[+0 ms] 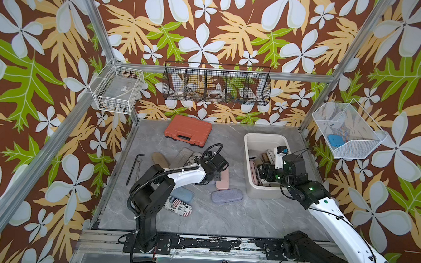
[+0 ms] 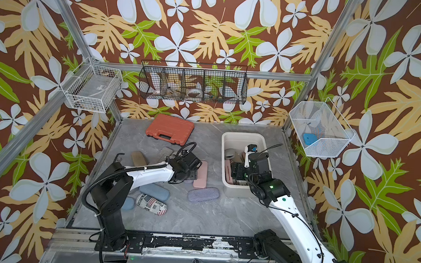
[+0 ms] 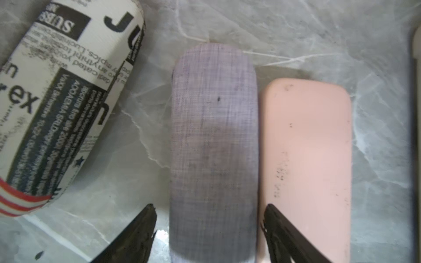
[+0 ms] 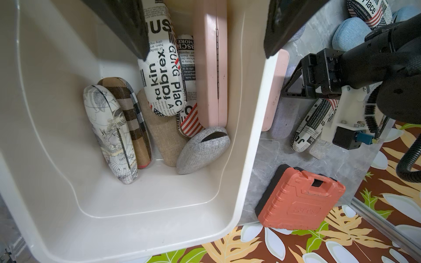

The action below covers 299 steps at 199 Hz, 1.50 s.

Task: Put the glasses cases into the storage boxes
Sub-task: Pick up the glasses case at the center of the board.

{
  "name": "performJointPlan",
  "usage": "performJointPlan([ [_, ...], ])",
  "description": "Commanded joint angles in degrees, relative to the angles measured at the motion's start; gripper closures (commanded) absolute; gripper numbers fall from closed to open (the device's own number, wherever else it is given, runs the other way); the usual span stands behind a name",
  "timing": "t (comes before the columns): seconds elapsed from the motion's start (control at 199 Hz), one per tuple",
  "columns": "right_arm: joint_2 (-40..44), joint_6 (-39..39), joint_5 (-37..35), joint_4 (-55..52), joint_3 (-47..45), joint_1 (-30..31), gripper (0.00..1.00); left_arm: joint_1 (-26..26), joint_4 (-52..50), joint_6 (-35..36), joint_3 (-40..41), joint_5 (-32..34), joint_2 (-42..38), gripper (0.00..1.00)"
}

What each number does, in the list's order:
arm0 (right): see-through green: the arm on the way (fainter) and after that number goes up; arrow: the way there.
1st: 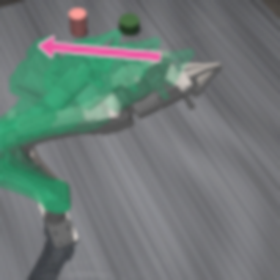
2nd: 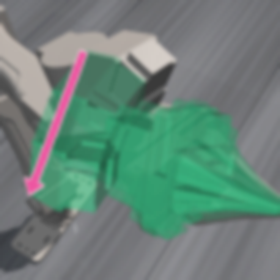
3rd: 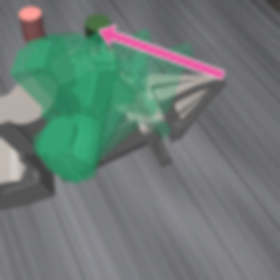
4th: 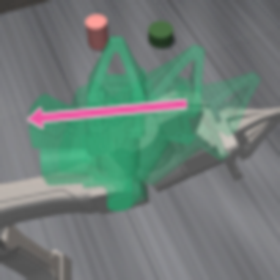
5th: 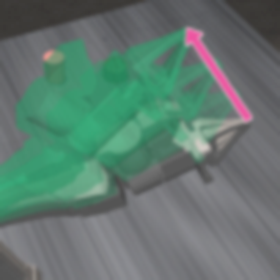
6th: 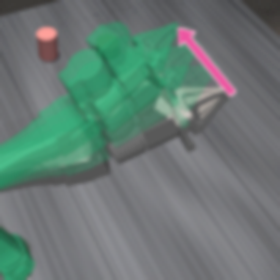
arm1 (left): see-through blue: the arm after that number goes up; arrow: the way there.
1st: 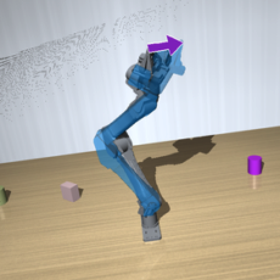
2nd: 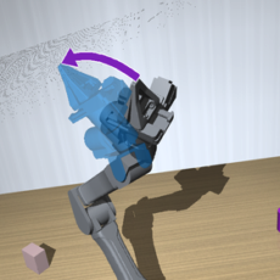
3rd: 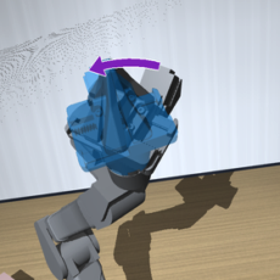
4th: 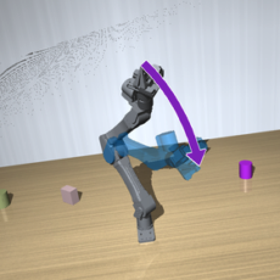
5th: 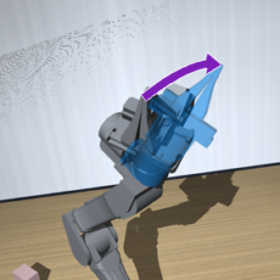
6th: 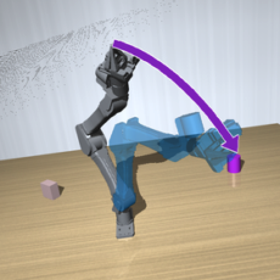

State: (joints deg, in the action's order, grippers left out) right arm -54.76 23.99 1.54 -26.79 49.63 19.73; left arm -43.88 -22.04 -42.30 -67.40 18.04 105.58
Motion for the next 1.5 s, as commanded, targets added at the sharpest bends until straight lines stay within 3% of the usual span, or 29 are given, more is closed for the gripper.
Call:
performJointPlan([
  [0.0,0.64,1.27,1.01,1.89,-0.41,0.00,0.22,1.17,0.15,0.84,-0.10,-1.23,0.76,0.27],
  [0.145,0.80,0.52,1.08,0.99,-0.26,0.04,0.22,2.37,0.60,2.40,-1.38,-2.57,2.24,0.31],
  [0.582,1.48,-0.52,0.52,-1.89,2.05,0.03,0.22,2.56,0.21,5.57,-1.62,-0.88,5.78,0.27],
  [0.662,1.74,-0.35,0.57,-2.20,2.39,0.02,0.22,2.57,1.44,5.56,0.46,-1.04,4.54,0.32],
  [0.813,2.15,0.44,1.39,-2.14,2.75,0.03,0.23,2.57,5.77,6.18,5.14,-3.28,0.13,0.40],
  [1.154,2.03,2.45,7.88,-0.97,4.47,0.03,0.27,2.44,8.74,7.44,9.41,-8.44,-12.05,0.41],
  [1.359,2.22,6.11,13.12,3.27,3.09,0.05,0.27,0.77,19.64,5.90,18.14,-15.44,-25.39,0.44],
  [1.495,0.91,9.47,17.93,7.50,1.97,0.25,0.28,-1.19,27.85,5.67,24.72,-15.79,-35.07,0.44],
])
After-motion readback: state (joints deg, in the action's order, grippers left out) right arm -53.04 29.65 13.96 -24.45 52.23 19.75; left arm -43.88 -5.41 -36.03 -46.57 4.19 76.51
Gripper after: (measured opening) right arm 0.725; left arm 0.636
